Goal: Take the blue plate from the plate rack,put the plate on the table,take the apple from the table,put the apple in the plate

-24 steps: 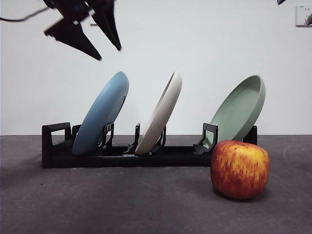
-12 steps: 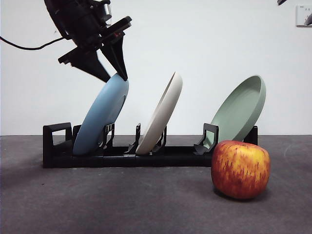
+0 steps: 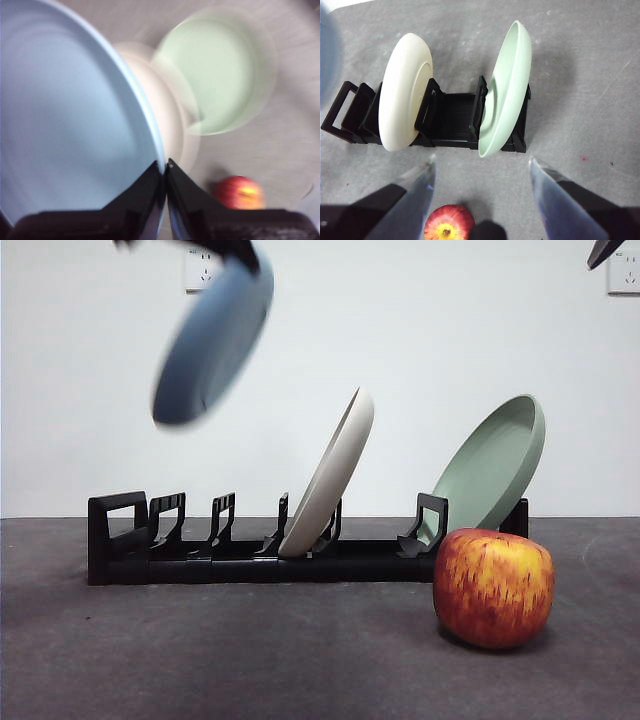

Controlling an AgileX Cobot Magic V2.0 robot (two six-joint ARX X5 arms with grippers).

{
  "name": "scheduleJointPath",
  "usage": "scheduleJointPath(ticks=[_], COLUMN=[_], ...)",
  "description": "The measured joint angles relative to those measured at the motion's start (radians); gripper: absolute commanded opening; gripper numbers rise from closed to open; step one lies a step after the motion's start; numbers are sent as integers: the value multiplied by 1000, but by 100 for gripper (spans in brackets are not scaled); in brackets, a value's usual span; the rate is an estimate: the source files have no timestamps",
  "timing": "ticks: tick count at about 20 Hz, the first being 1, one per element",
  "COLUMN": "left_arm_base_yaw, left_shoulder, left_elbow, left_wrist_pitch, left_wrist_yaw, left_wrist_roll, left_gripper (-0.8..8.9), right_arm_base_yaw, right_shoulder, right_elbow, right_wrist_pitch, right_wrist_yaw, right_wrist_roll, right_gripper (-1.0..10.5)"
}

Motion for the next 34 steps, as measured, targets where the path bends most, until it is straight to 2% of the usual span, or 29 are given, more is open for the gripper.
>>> scheduleJointPath(ticks=[2,6,8,10,13,17,22,25,29,31,32,34], left_arm_base_yaw=[-46,-205,-322,-451,-626,-763,-795,-789,-769,-756,-749,-741], left_shoulder=[-98,-249,-277,-274,-266,-228,-125,4,172,221,228,225], left_elbow=[2,2,2,-16,-145,-336,-504,-526,-526,-526,-526,-526], left_wrist_pitch=[-67,-215,-268,-313,-295,-228,-69,-24,124,163,169,169], left_wrist_yaw=[-5,-42,-152,-324,-524,-595,-601,-634,-634,-636,-634,-630], left_wrist_roll=[18,54,53,31,-57,-180,-204,-141,-15,36,49,61], left_gripper=[-8,-8,-8,-8,-8,-8,-8,-8,-8,20,116,369], right_arm_base_yaw=[0,0,0,0,0,0,0,0,0,0,0,1], right_shoulder=[0,0,0,0,0,0,0,0,0,0,0,0], right_elbow=[0,0,0,0,0,0,0,0,0,0,0,0], right_wrist_pitch=[-10,-30,-38,-50,-70,-70,-79,-82,-82,-82,-82,-82], right_wrist_yaw=[0,0,0,0,0,0,0,0,0,0,-3,-4], right_wrist_roll=[0,0,0,0,0,0,0,0,0,0,0,0], right_gripper=[315,315,315,315,315,315,315,315,315,315,315,316])
